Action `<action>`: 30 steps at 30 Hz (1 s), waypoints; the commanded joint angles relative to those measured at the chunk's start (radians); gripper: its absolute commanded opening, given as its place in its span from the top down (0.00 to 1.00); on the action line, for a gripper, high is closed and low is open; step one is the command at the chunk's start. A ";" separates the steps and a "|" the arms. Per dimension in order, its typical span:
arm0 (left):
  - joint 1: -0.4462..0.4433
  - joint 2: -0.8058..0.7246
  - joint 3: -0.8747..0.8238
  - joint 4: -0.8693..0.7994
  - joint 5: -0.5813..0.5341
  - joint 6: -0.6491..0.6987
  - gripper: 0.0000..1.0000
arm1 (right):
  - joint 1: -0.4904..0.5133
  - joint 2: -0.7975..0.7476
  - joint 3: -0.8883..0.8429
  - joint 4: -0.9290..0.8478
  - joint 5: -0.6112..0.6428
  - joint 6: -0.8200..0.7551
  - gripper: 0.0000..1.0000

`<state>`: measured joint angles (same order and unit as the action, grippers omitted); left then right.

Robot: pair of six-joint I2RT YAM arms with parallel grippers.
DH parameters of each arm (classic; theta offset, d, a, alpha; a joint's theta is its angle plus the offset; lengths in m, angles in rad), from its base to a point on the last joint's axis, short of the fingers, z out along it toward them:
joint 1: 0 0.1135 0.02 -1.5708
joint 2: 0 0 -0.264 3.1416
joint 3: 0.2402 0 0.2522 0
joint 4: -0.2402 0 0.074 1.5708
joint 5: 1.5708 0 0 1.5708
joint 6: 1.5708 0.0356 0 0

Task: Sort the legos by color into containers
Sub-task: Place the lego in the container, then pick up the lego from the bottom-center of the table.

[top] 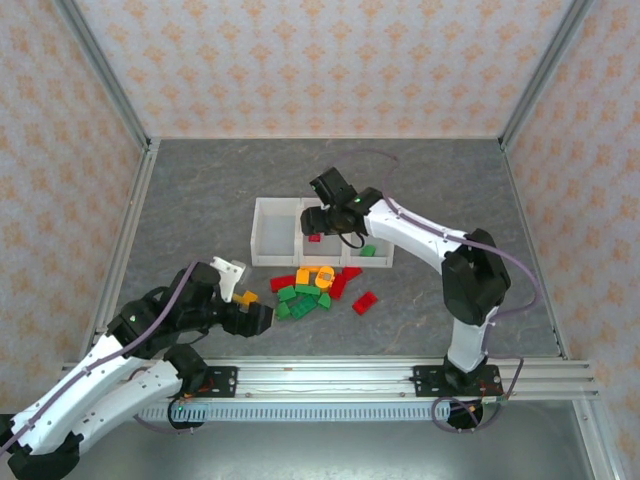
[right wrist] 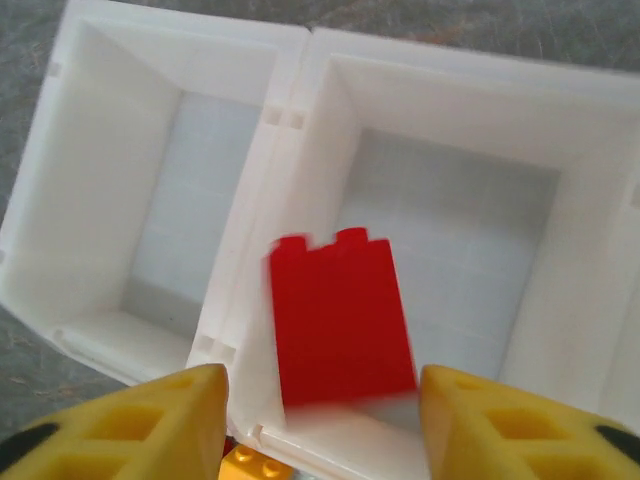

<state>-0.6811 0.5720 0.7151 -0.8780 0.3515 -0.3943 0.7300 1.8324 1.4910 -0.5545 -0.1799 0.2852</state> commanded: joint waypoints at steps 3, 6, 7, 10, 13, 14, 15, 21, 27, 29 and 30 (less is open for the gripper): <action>-0.008 0.001 0.001 0.014 -0.014 -0.001 0.03 | -0.003 -0.079 -0.023 -0.035 0.042 0.024 0.27; -0.008 -0.012 0.000 0.015 -0.017 -0.005 0.03 | -0.003 -0.165 -0.111 -0.033 0.051 0.051 0.22; -0.008 -0.015 0.000 0.016 -0.017 -0.005 0.03 | -0.003 -0.198 -0.150 -0.033 0.051 0.062 0.18; -0.008 -0.013 0.000 0.019 -0.013 -0.005 0.03 | 0.004 -0.297 -0.270 -0.034 0.023 0.069 0.15; -0.008 -0.002 0.002 0.025 0.001 0.003 0.03 | 0.022 -0.387 -0.387 -0.056 0.021 0.065 0.14; -0.008 0.000 0.003 0.029 0.009 0.008 0.03 | 0.028 -0.410 -0.419 -0.067 0.027 0.067 0.13; -0.008 0.000 0.001 0.036 0.018 0.009 0.03 | 0.034 -0.430 -0.454 -0.082 0.037 0.070 0.12; -0.007 -0.010 0.001 0.035 0.019 0.013 0.01 | 0.064 -0.511 -0.610 -0.139 0.127 0.242 0.00; -0.008 -0.005 0.001 0.036 0.021 0.016 0.01 | 0.108 -0.637 -0.752 -0.069 0.133 0.615 0.07; -0.008 -0.007 -0.001 0.038 0.028 0.019 0.01 | 0.163 -0.646 -0.778 -0.041 0.174 0.749 0.08; -0.007 -0.013 0.000 0.040 0.034 0.022 0.01 | 0.184 -0.645 -0.786 -0.028 0.185 0.800 0.08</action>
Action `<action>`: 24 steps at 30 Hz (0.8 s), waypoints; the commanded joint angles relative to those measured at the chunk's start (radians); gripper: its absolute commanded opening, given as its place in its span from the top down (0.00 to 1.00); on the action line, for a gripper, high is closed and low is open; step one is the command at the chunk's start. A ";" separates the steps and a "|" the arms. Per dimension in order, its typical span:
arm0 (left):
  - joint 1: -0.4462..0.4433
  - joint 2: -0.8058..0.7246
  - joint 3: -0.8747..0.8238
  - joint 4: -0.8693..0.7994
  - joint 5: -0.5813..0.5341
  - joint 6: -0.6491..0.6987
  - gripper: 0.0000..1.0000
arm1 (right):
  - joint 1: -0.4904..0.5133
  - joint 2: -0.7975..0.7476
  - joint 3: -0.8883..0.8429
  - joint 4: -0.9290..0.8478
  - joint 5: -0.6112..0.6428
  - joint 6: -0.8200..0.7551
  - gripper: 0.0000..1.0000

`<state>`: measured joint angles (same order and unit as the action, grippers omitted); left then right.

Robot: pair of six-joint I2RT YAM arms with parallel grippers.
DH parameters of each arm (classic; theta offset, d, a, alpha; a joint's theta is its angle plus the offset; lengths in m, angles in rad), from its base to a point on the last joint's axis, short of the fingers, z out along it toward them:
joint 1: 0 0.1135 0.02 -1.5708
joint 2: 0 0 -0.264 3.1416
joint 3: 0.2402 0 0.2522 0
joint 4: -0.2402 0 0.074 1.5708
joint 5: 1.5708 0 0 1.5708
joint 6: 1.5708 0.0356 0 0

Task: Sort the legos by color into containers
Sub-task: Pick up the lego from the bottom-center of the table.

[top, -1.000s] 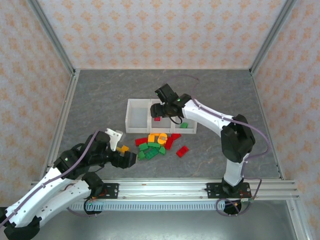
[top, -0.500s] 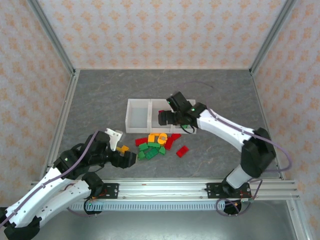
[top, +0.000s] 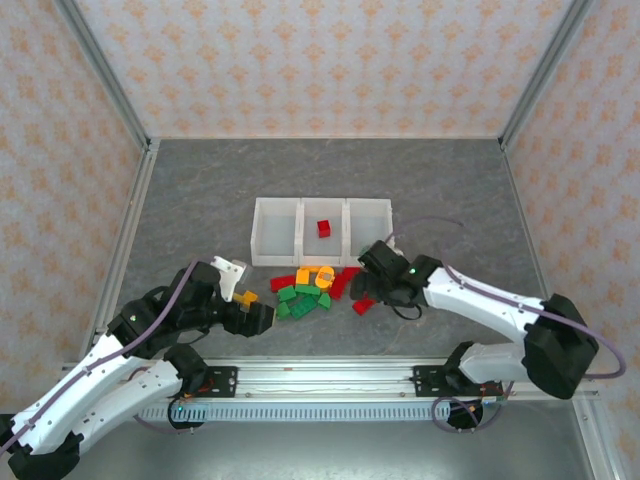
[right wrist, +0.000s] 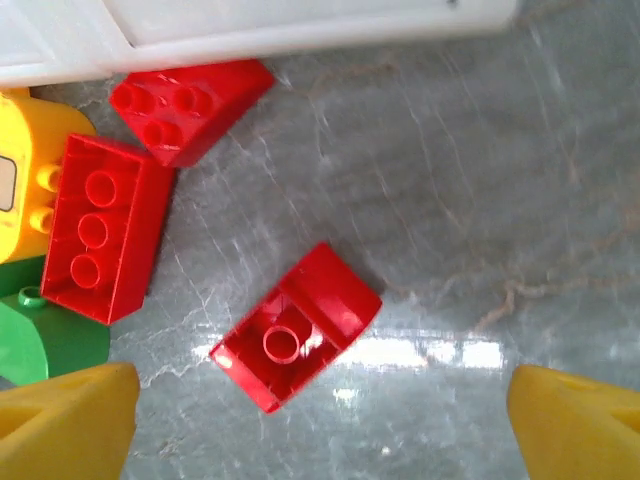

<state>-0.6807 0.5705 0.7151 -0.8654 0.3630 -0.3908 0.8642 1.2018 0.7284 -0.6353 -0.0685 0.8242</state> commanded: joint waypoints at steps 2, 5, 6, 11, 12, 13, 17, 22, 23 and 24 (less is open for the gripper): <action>-0.008 -0.025 -0.002 0.029 0.027 0.021 0.01 | 0.094 0.003 -0.020 0.048 0.123 0.346 0.08; -0.008 -0.045 -0.006 0.029 0.028 0.019 0.01 | 0.143 0.057 0.004 0.055 0.157 0.409 0.01; -0.008 -0.051 -0.009 0.029 0.028 0.017 0.01 | 0.162 0.075 0.018 0.049 0.177 0.439 0.00; -0.008 -0.064 -0.008 0.031 0.027 0.017 0.01 | 0.195 0.097 0.021 0.035 0.260 0.570 0.02; -0.008 -0.065 -0.010 0.033 0.031 0.018 0.01 | 0.195 0.102 0.016 0.036 0.268 0.585 0.04; -0.008 -0.067 -0.011 0.034 0.031 0.018 0.01 | 0.195 0.110 0.014 0.036 0.273 0.592 0.05; -0.008 -0.085 -0.017 0.036 0.037 0.019 0.01 | 0.194 0.203 0.050 0.019 0.279 0.575 0.07; -0.008 -0.112 -0.020 0.035 0.028 0.014 0.01 | 0.194 0.273 0.057 0.049 0.271 0.579 0.15; -0.008 -0.117 -0.022 0.034 0.030 0.016 0.01 | 0.195 0.282 0.061 0.050 0.279 0.571 0.17; -0.009 -0.120 -0.023 0.035 0.031 0.016 0.01 | 0.195 0.294 0.068 0.047 0.288 0.561 0.19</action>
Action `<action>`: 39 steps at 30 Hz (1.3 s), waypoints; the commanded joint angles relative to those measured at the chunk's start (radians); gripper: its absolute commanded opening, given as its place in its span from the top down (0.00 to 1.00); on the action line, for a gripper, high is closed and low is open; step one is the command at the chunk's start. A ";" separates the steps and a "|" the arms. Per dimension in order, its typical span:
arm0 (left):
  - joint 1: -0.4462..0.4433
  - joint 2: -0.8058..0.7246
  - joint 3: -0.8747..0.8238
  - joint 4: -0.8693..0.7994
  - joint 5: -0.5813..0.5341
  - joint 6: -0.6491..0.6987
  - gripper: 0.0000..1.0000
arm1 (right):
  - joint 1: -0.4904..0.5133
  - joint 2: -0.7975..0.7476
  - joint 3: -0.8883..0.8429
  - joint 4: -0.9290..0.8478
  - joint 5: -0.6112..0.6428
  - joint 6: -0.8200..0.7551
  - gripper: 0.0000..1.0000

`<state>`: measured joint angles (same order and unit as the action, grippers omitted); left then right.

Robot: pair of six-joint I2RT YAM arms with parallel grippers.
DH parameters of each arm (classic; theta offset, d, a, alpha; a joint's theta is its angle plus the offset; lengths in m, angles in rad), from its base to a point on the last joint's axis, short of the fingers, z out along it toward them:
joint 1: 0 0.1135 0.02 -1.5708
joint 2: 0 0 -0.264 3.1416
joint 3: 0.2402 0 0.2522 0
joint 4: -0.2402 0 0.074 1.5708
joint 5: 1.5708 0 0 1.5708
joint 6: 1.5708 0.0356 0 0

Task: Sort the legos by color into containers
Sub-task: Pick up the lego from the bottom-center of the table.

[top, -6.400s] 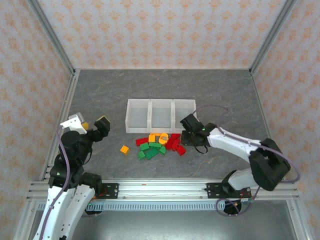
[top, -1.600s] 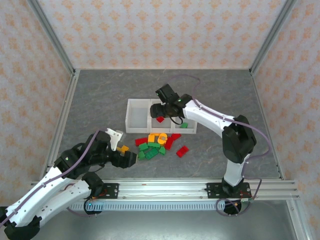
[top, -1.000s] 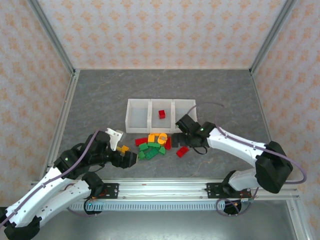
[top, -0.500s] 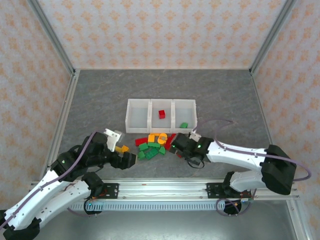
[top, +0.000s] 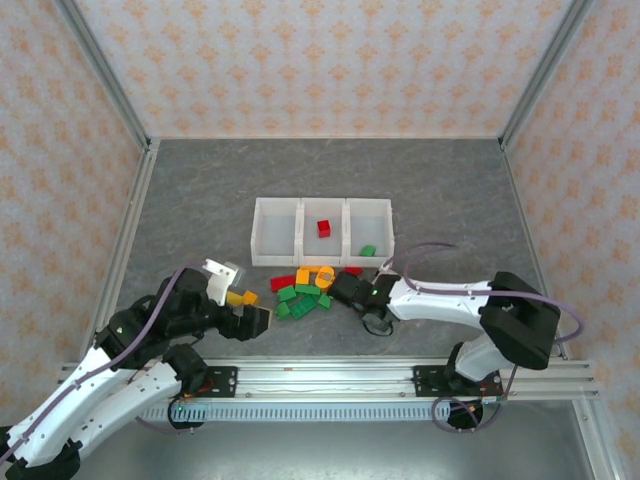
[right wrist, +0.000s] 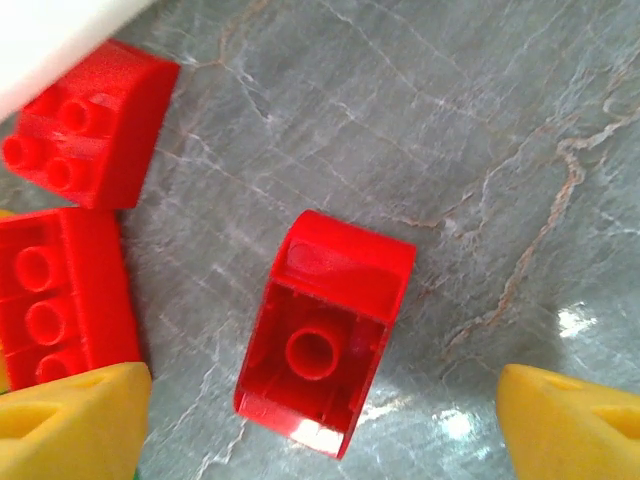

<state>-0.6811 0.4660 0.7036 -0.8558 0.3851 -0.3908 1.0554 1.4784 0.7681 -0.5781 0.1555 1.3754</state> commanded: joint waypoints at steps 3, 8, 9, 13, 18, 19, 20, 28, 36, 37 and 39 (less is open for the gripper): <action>-0.009 -0.017 -0.013 0.027 0.012 0.016 0.01 | 0.003 0.062 0.056 -0.031 0.077 -0.017 0.20; -0.009 -0.013 -0.013 0.026 0.011 0.016 0.01 | 0.003 0.103 0.044 -0.002 0.081 -0.045 0.26; -0.009 -0.013 -0.013 0.026 0.011 0.016 0.01 | 0.001 0.114 0.041 0.015 0.075 -0.073 0.27; -0.010 -0.002 -0.012 0.024 0.011 0.017 0.01 | -0.002 0.168 0.063 -0.030 0.086 -0.111 0.31; -0.009 0.017 -0.012 0.024 0.014 0.016 0.01 | -0.009 0.157 0.041 -0.013 0.100 -0.139 0.40; -0.010 0.017 -0.012 0.024 0.014 0.017 0.01 | -0.012 0.156 0.038 -0.008 0.104 -0.153 0.43; -0.010 0.016 -0.011 0.024 0.014 0.015 0.01 | -0.013 0.154 0.036 -0.005 0.109 -0.169 0.46; -0.010 0.034 -0.011 0.017 -0.003 0.007 0.01 | -0.023 0.144 0.049 -0.002 0.127 -0.279 0.71; -0.010 0.066 -0.002 0.010 -0.042 -0.013 0.03 | -0.023 0.091 0.251 -0.136 0.173 -0.540 1.00; -0.010 0.073 0.001 0.008 -0.049 -0.017 0.03 | -0.023 0.085 0.299 -0.171 0.198 -0.569 1.00; -0.010 0.088 0.005 0.005 -0.059 -0.021 0.04 | -0.024 0.065 0.380 -0.201 0.226 -0.636 1.00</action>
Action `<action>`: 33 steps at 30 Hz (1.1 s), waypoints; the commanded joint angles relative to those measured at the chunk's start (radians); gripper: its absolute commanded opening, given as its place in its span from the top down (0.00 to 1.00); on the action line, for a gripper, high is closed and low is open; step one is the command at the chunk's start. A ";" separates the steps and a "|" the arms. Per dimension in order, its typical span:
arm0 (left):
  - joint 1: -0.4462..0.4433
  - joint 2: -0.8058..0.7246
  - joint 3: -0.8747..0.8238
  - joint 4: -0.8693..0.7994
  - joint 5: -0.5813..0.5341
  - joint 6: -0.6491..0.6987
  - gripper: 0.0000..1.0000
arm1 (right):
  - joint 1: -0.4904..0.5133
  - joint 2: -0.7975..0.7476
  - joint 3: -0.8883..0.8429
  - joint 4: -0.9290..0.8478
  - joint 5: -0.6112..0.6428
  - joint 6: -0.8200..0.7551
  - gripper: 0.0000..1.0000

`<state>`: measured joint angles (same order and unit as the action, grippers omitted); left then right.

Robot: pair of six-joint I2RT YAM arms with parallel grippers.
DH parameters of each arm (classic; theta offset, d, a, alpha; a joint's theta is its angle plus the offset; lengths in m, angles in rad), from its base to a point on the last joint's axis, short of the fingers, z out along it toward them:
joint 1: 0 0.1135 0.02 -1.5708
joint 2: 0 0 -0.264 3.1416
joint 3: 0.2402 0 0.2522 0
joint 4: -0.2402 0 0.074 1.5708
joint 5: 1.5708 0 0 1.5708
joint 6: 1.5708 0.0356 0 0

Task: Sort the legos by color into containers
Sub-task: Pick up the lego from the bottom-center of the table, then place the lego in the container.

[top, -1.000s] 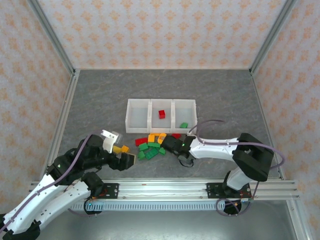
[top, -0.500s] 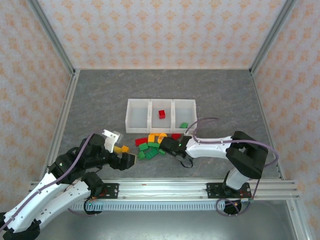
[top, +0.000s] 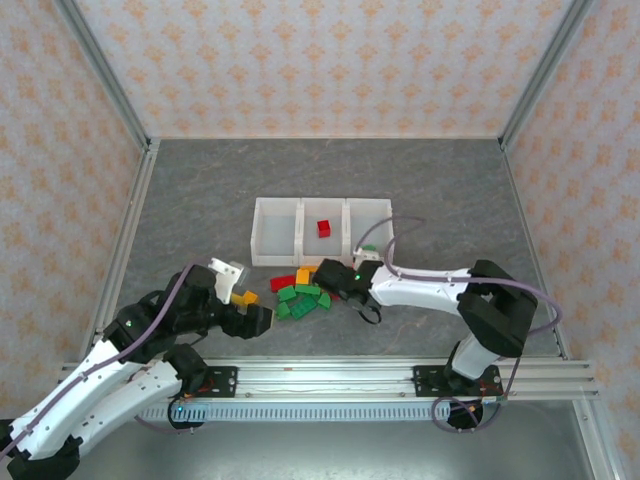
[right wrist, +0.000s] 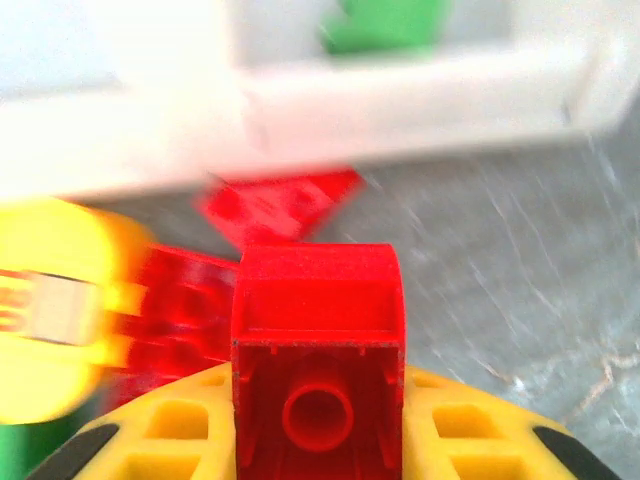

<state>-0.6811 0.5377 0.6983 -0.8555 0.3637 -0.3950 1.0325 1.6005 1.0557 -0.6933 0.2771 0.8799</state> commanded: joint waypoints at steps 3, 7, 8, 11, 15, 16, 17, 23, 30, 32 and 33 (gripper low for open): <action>-0.009 0.041 0.016 0.001 -0.052 -0.021 0.04 | -0.001 -0.082 0.193 -0.056 0.127 -0.244 1.00; -0.009 0.078 0.026 -0.008 -0.082 -0.036 0.05 | -0.034 -0.064 0.270 0.043 0.110 -0.385 0.96; -0.009 0.084 0.027 -0.009 -0.087 -0.037 0.05 | -0.055 -0.045 0.294 0.059 0.090 -0.417 0.96; -0.009 0.091 0.028 -0.007 -0.082 -0.036 0.05 | -0.114 0.037 0.378 0.089 0.016 -0.496 0.96; -0.010 0.085 0.035 -0.004 -0.085 -0.034 0.06 | -0.168 0.186 0.533 0.066 -0.066 -0.538 0.98; -0.010 0.084 0.035 -0.001 -0.085 -0.034 0.05 | -0.176 0.227 0.571 0.054 -0.082 -0.545 0.98; -0.011 0.081 0.033 -0.001 -0.083 -0.034 0.06 | -0.183 0.261 0.602 0.041 -0.089 -0.552 0.99; -0.011 0.079 0.035 -0.001 -0.083 -0.030 0.06 | -0.228 0.403 0.691 0.009 -0.143 -0.559 0.99; -0.010 0.080 0.033 0.004 -0.073 -0.025 0.05 | -0.242 0.418 0.652 0.039 -0.169 -0.566 0.75; -0.010 0.081 0.031 0.005 -0.073 -0.026 0.05 | -0.242 0.405 0.633 0.057 -0.176 -0.571 0.66; -0.011 0.082 0.031 0.004 -0.074 -0.027 0.05 | -0.242 0.398 0.625 0.063 -0.176 -0.575 0.64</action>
<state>-0.6811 0.6277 0.7006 -0.8558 0.3050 -0.4210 0.7883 2.0335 1.7069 -0.6384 0.1040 0.3244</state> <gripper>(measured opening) 0.953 0.350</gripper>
